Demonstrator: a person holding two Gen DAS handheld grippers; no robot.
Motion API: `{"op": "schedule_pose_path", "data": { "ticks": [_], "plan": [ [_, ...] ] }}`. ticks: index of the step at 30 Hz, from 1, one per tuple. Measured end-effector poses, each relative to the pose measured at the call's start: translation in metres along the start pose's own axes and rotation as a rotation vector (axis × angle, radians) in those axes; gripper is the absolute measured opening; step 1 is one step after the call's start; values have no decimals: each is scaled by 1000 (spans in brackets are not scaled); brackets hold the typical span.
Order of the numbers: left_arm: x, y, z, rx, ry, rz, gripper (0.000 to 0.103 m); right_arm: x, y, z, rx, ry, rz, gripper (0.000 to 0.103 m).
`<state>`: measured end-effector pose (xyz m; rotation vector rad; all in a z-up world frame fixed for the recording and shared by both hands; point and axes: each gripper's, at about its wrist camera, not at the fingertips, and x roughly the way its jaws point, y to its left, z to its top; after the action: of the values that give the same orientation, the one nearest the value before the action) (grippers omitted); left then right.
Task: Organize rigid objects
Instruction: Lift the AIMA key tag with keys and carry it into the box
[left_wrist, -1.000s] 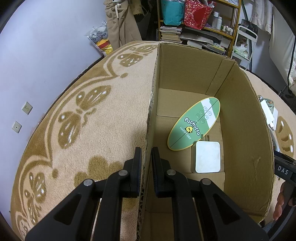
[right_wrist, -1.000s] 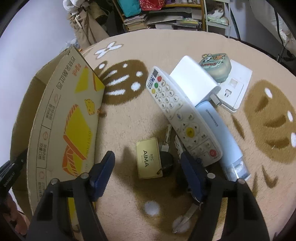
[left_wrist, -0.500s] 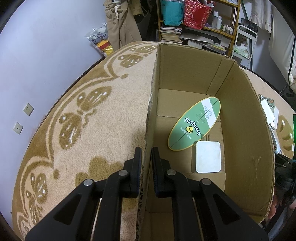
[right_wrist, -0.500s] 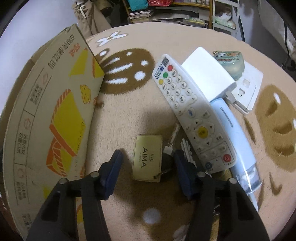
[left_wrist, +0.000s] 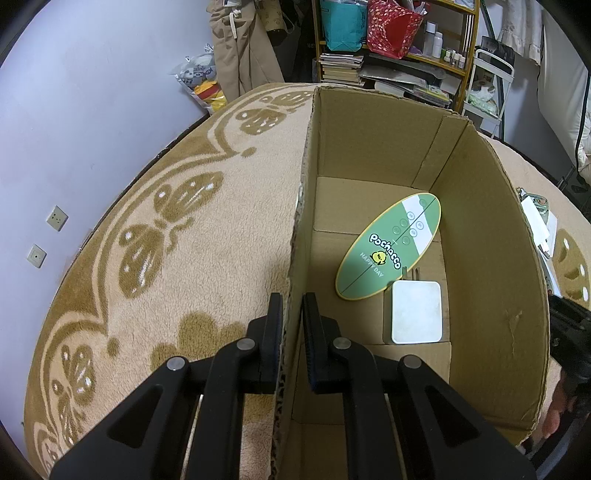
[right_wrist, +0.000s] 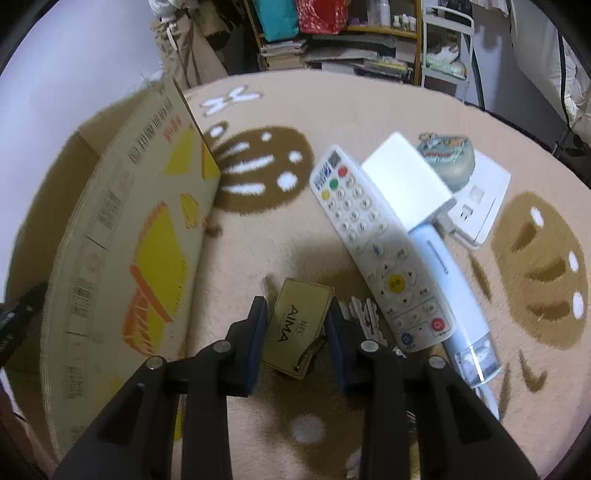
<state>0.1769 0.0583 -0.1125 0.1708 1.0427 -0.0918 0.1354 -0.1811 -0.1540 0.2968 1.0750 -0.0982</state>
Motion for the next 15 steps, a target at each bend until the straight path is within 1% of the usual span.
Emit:
{"op": "schedule_pose_path", "data": {
  "ticks": [6,11,15],
  "plan": [
    [0,0,0,4,0,4,10,-29,4,15,7,-78,46,33],
    [-1,0,0,3,-1,3,10,-53,16,31,3,-151,75,33],
    [0,0,0,4,-1,4,10,-75,26,43,-5,-201,116,33]
  ]
}}
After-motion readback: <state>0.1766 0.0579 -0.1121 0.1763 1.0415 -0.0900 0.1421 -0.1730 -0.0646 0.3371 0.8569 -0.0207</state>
